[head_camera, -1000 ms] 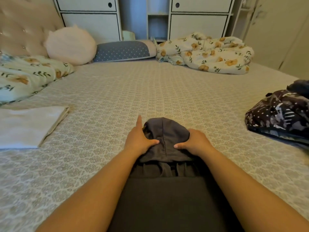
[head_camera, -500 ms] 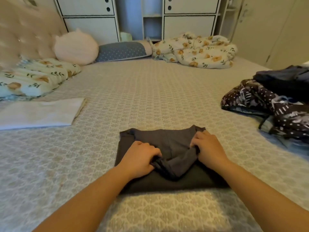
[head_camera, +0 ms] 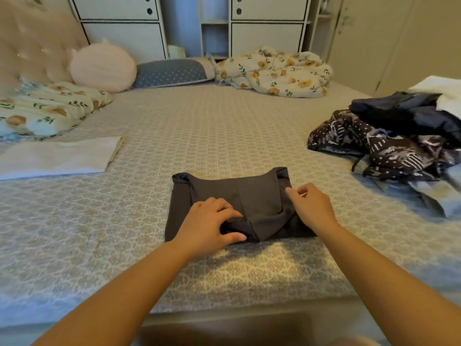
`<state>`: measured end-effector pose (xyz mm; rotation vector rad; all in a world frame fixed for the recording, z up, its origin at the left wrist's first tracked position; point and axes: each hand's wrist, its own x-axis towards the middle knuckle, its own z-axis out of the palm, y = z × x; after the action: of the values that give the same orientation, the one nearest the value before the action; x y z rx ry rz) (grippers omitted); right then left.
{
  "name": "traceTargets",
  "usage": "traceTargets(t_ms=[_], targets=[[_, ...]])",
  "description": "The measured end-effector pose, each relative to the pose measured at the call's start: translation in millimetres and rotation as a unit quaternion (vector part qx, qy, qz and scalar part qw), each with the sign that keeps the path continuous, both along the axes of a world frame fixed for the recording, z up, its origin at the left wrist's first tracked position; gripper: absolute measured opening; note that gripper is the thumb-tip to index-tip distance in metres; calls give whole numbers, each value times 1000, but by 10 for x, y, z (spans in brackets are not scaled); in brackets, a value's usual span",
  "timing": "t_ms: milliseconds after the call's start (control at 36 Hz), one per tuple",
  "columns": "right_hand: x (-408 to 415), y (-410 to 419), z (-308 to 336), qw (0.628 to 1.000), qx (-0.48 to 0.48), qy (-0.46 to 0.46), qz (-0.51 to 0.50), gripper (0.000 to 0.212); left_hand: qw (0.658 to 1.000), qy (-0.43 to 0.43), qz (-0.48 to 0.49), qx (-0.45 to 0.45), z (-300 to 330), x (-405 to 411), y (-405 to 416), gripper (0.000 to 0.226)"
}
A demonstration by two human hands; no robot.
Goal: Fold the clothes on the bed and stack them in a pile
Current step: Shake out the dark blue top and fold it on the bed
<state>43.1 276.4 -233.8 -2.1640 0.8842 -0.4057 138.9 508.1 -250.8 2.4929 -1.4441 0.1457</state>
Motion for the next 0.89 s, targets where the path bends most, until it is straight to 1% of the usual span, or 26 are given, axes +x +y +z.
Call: traceTargets(t_ms=[56,83,167,222,250,278,306,333,361,417,444,472,500,528,556,583,611,639,667,694,722,750,778,806,833,889], targets=[[43,42,54,996,38,77,3,46,1000,6,-17,22,15,-40,-79,50],[64,75,88,991,44,122,17,49,999,3,-22,28,23,-55,-112,45],[146,126,189,966,24,250,61,38,998,12,-26,47,59,-66,-168,26],[201,141,288,950,62,297,70,27,995,15,-26,91,115,-38,-184,17],[231,139,323,948,91,297,75,23,994,25,-22,100,155,-6,-189,13],[264,135,348,952,118,271,82,20,994,33,-13,99,210,33,-192,12],[303,124,361,961,149,215,88,16,996,34,3,88,278,75,-188,16],[343,119,367,968,191,137,89,12,997,21,22,71,351,119,-185,21],[372,124,377,961,258,50,85,8,998,-9,39,49,422,161,-182,23],[393,132,403,910,395,-103,75,10,994,-94,60,0,539,227,-168,21],[392,118,396,887,433,-145,69,12,990,-128,56,-15,566,244,-153,19],[379,97,370,875,454,-155,64,13,989,-145,40,-12,567,248,-132,17],[362,74,340,877,457,-136,57,14,988,-152,10,15,534,247,-109,16],[332,47,302,889,445,-94,41,13,988,-144,-26,59,468,238,-87,16],[298,27,273,910,412,-32,16,11,985,-120,-55,108,392,224,-64,17],[259,15,255,934,355,40,-8,9,982,-86,-72,152,324,214,-43,20],[223,24,257,951,289,109,-17,10,981,-33,-70,180,276,204,-25,27],[203,36,252,961,216,169,-14,19,983,34,-54,173,248,182,-12,33],[204,50,234,969,136,204,-7,32,988,87,-29,126,232,169,-13,36],[213,78,218,977,42,210,-2,42,993,108,2,53,229,166,-29,34],[226,114,199,981,-57,188,0,46,994,99,41,-23,232,169,-61,31],[249,164,192,979,-147,143,6,44,990,77,86,-82,237,167,-111,29],[279,223,196,972,-217,90,22,42,983,55,128,-116,233,160,-176,26],[323,289,206,962,-266,41,51,40,978,39,162,-124,222,150,-253,26],[382,359,219,951,-297,9,89,39,976,33,185,-109,203,140,-334,30],[506,474,174,928,-329,13,173,39,977,36,205,-39,103,120,-471,44]])
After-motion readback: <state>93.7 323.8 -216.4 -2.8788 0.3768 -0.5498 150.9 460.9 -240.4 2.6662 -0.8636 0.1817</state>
